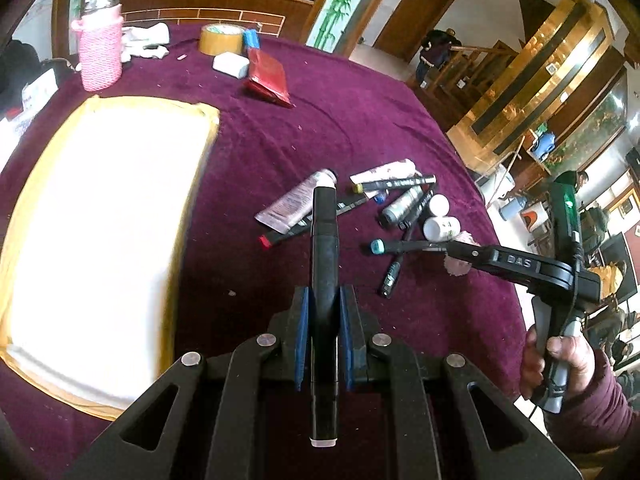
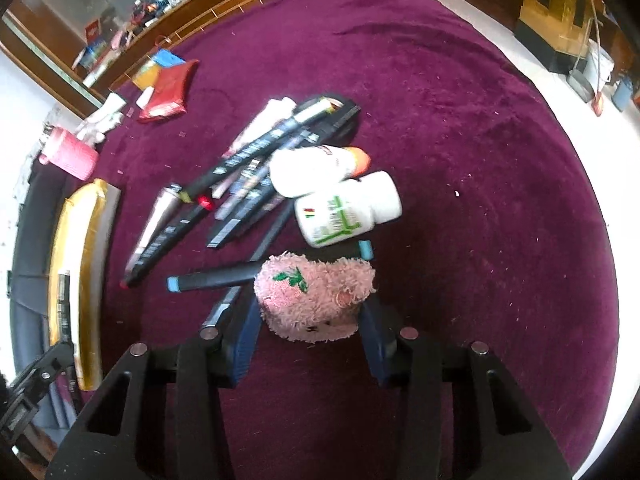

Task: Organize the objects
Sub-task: 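Carry the marker into the white tray and open the left gripper while the right places the bear, then grasp the beige hand-cream tube with the left gripper while the right reaches a red-capped marker, then lower the tube into the tray with the left gripper while the right drops the red-capped marker there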

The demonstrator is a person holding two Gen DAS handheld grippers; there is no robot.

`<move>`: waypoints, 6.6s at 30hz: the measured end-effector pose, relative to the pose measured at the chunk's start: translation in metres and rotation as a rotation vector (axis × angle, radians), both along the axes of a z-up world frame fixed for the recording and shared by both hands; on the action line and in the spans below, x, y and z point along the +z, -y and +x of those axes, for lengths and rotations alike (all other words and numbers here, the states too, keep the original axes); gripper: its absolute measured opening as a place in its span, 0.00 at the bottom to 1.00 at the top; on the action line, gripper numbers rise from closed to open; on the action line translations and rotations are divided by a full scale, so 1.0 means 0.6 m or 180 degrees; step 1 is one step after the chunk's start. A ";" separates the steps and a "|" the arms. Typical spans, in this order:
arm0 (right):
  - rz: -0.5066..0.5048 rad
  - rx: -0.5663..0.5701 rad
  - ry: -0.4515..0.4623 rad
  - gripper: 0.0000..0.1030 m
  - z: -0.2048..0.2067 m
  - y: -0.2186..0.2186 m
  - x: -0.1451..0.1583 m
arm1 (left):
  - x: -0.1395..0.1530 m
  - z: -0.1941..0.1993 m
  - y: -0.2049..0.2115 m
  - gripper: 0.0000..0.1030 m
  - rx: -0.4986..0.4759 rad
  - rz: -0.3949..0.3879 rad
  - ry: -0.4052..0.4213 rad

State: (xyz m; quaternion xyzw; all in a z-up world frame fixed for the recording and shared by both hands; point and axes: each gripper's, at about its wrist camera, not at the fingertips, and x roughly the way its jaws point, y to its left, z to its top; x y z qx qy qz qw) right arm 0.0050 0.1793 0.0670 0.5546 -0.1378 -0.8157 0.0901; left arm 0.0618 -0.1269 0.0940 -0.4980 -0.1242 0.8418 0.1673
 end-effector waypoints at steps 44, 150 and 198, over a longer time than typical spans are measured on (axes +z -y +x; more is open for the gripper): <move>-0.0085 0.0842 0.0254 0.45 -0.193 0.527 -0.014 | -0.084 -0.223 0.213 0.13 0.0375 -0.1062 -0.0128; -0.0835 0.0686 0.0748 0.66 -0.106 0.176 -0.055 | 0.030 0.009 0.042 0.12 0.0420 0.0120 -0.0325; -0.0851 0.0940 0.0335 0.13 -0.091 0.516 0.015 | -0.085 -0.212 0.317 0.12 0.0580 -0.0124 0.0000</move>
